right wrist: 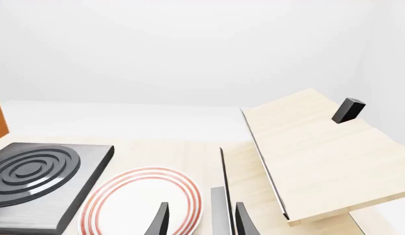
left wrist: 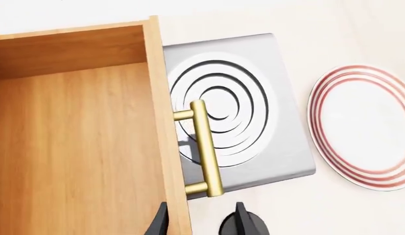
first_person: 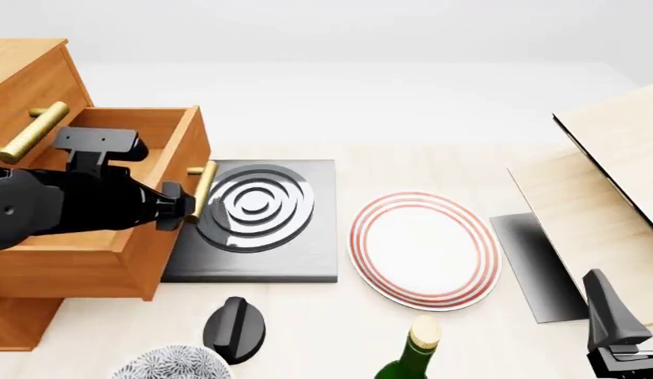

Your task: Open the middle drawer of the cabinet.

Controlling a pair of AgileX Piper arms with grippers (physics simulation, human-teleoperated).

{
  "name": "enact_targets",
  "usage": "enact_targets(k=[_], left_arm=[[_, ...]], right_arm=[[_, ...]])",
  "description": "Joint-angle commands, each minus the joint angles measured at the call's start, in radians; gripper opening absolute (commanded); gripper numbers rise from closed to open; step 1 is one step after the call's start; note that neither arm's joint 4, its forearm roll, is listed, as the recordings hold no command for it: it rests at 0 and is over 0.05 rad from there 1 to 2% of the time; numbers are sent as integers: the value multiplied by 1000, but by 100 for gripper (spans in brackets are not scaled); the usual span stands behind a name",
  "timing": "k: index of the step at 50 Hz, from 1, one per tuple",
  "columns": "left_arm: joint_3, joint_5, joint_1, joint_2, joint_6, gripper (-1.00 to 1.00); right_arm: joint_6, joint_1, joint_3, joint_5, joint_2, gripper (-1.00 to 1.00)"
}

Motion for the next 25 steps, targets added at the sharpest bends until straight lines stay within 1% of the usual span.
enact_targets(k=[1,9,25], left_arm=[[-4,-7,-40,5,-13,100],[-12,-16,-64,20,-20,100],[-20,-30,-85,39,-17,100]], right_arm=[[7,3,8,-1,0,100],[7,3,8,-1,0,100],[8,3,8,-1,0,100]])
